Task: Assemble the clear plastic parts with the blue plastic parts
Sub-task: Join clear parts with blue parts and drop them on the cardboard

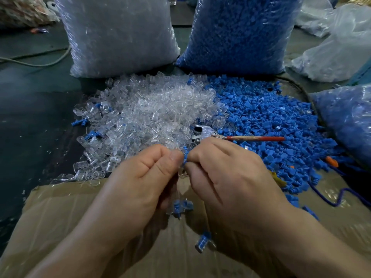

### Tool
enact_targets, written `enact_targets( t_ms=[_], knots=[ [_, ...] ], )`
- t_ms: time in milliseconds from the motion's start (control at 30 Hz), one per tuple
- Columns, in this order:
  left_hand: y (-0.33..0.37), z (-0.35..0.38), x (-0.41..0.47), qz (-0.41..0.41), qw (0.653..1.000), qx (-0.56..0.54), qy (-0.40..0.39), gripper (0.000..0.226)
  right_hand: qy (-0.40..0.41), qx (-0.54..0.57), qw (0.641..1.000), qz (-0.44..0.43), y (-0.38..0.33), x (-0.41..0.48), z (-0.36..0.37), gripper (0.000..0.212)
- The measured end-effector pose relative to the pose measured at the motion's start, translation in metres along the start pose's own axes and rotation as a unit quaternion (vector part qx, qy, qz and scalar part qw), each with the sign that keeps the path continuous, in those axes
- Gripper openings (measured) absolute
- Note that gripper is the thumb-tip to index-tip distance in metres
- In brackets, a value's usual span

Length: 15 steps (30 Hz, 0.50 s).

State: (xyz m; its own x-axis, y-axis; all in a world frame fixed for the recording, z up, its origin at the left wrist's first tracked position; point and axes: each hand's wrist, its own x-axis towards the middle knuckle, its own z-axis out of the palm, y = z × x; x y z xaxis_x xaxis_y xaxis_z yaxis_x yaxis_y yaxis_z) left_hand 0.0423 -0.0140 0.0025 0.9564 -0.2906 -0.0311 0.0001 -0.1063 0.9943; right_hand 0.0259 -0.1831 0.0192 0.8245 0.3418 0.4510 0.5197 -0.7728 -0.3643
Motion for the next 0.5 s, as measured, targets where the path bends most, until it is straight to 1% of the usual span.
enact_targets(
  t_ms=[33, 67, 100, 133, 167, 200, 233, 267, 300, 333, 367, 433, 500],
  knots=[
    [0.001, -0.002, 0.0, 0.018, 1.0, -0.003, -0.007, 0.035, -0.016, 0.052, 0.996, 0.063, -0.003, -0.001, 0.0, 0.027],
    [0.002, -0.004, 0.0, 0.043, 0.999, 0.003, -0.019, 0.025, -0.044, 0.148, 0.977, 0.145, -0.006, -0.002, -0.001, 0.028],
    [0.003, -0.006, -0.001, 0.071, 0.997, 0.018, -0.035, 0.018, -0.07, 0.274, 0.934, 0.22, -0.008, -0.002, -0.003, 0.029],
    [0.003, -0.009, -0.002, 0.095, 0.993, 0.042, -0.048, 0.018, -0.093, 0.379, 0.873, 0.291, -0.006, -0.001, -0.004, 0.028],
    [0.003, -0.012, -0.002, 0.11, 0.989, 0.076, -0.056, 0.02, -0.115, 0.424, 0.837, 0.327, -0.006, 0.0, -0.006, 0.027],
    [0.004, -0.016, -0.003, 0.117, 0.984, 0.121, -0.058, 0.021, -0.135, 0.393, 0.849, 0.328, -0.004, 0.0, -0.007, 0.028],
    [0.004, -0.02, -0.003, 0.12, 0.976, 0.173, -0.056, 0.02, -0.155, 0.304, 0.889, 0.306, -0.001, -0.001, -0.008, 0.031],
    [0.003, -0.022, -0.002, 0.121, 0.964, 0.23, -0.054, 0.017, -0.171, 0.192, 0.927, 0.272, 0.002, -0.002, -0.009, 0.032],
    [0.002, -0.024, -0.001, 0.124, 0.948, 0.288, -0.053, 0.012, -0.18, 0.091, 0.951, 0.237, 0.004, -0.004, -0.01, 0.029],
    [0.0, -0.025, 0.0, 0.128, 0.931, 0.338, -0.058, 0.008, -0.188, 0.019, 0.962, 0.199, 0.004, -0.005, -0.011, 0.026],
    [-0.001, -0.025, 0.001, 0.134, 0.914, 0.376, -0.069, 0.005, -0.198, -0.009, 0.966, 0.169, 0.003, -0.007, -0.012, 0.023],
    [-0.002, -0.021, 0.001, 0.144, 0.893, 0.413, -0.109, 0.006, -0.243, -0.044, 0.961, 0.121, -0.003, -0.008, -0.01, 0.019],
    [0.0, -0.017, -0.001, 0.147, 0.884, 0.415, -0.156, 0.011, -0.267, -0.049, 0.958, 0.087, -0.003, -0.01, -0.008, 0.016]
  ],
)
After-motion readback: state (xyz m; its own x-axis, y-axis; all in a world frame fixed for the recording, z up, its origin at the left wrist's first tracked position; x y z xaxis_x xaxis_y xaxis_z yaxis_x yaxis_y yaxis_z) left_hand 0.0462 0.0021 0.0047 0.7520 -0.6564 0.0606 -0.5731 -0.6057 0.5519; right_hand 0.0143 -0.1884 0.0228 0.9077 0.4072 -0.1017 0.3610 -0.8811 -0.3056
